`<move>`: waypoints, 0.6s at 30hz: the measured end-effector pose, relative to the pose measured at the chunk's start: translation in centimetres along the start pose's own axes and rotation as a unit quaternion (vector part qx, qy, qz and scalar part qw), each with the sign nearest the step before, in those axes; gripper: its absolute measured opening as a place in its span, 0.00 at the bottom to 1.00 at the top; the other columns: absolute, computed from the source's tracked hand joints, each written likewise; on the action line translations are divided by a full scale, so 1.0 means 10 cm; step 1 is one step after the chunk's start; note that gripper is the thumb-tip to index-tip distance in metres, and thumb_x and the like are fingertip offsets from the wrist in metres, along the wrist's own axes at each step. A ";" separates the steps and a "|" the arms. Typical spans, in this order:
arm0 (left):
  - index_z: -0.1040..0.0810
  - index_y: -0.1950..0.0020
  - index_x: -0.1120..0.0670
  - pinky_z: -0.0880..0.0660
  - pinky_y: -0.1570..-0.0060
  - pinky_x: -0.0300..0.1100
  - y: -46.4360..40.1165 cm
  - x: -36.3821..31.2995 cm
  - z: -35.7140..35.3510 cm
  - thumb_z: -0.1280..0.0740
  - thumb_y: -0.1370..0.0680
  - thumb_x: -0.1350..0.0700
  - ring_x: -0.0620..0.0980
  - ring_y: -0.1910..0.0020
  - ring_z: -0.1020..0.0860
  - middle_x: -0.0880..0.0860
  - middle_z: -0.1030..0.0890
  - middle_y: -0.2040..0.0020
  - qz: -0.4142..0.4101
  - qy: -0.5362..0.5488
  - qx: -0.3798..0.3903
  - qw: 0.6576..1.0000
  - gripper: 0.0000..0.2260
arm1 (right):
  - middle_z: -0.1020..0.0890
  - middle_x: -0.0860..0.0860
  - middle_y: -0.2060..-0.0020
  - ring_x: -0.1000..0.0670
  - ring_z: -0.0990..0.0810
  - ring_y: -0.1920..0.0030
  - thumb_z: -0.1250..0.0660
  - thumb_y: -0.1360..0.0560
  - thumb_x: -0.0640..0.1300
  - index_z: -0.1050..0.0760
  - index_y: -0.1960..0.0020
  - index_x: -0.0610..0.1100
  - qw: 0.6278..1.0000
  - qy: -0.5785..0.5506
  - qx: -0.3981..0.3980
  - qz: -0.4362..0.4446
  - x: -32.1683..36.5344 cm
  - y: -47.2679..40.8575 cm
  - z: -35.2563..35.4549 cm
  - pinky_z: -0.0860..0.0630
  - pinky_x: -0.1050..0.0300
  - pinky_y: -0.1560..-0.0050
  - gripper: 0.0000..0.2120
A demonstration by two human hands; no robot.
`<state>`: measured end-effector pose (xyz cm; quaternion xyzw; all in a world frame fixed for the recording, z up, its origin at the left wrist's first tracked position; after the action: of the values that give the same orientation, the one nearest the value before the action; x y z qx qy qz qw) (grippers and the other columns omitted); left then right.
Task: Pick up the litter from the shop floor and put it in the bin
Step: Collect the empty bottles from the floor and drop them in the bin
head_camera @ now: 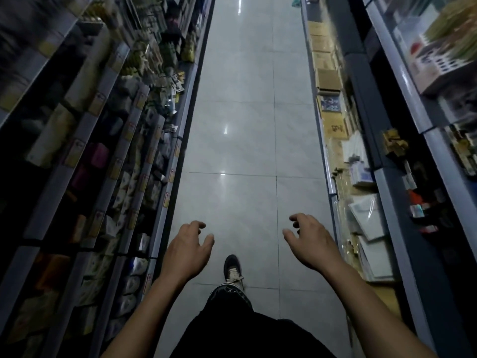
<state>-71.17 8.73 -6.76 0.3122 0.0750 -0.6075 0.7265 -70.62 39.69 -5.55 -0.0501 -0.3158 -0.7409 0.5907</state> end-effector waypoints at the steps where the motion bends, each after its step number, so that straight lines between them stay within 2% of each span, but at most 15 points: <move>1: 0.29 0.30 0.47 0.23 0.46 0.49 -0.16 -0.04 0.06 0.39 0.20 0.41 0.47 0.46 0.22 0.48 0.24 0.36 -0.003 0.001 0.001 1.000 0.20 | 0.24 0.51 0.37 0.50 0.23 0.41 0.39 0.21 0.57 0.31 0.29 0.49 1.000 0.002 0.000 -0.003 0.06 -0.12 0.04 0.24 0.50 0.42 0.23; 9: 0.28 0.30 0.47 0.24 0.47 0.47 -1.43 -0.61 0.38 0.39 0.20 0.42 0.47 0.45 0.22 0.47 0.25 0.36 -0.058 -0.015 0.029 0.998 0.20 | 0.23 0.51 0.38 0.51 0.23 0.41 0.38 0.20 0.56 0.30 0.30 0.49 0.998 -0.010 -0.014 -0.055 0.19 -0.94 0.34 0.24 0.53 0.44 0.22; 18: 0.28 0.30 0.46 0.23 0.46 0.48 -2.72 -1.66 0.43 0.39 0.20 0.41 0.47 0.45 0.21 0.46 0.24 0.35 -0.120 -0.046 0.048 0.991 0.20 | 0.23 0.52 0.37 0.51 0.23 0.40 0.39 0.21 0.57 0.30 0.30 0.50 0.989 -0.064 -0.037 -0.126 -0.18 -1.78 0.88 0.24 0.51 0.42 0.22</move>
<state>-101.79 18.41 -5.08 0.3069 0.0494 -0.7068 0.6355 -88.91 47.63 -6.64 -0.0788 -0.3287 -0.8160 0.4688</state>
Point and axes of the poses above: each hand's wrist, its own y-axis away from the middle knuckle, its own z-axis out of the back of the hand, x = y × z, the point moved 9 cm from there along -y, towards the middle knuckle
